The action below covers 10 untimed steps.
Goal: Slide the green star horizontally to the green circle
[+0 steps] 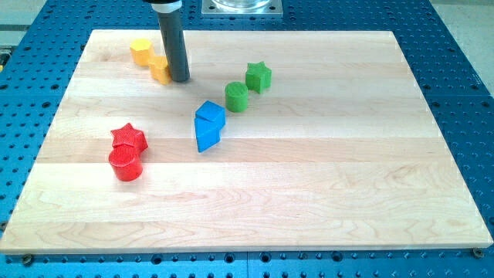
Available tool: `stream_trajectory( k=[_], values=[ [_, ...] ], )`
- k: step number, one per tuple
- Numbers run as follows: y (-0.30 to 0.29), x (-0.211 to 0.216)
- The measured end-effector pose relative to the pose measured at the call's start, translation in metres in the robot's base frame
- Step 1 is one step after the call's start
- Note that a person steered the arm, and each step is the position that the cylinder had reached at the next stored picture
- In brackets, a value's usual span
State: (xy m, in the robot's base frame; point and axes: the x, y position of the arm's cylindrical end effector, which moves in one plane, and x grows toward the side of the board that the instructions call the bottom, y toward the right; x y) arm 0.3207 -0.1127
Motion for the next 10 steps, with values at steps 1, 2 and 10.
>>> stream_trajectory(
  k=[1, 2, 10],
  values=[
    [0.0, 0.0],
    [0.0, 0.015],
    [0.167, 0.067]
  ],
)
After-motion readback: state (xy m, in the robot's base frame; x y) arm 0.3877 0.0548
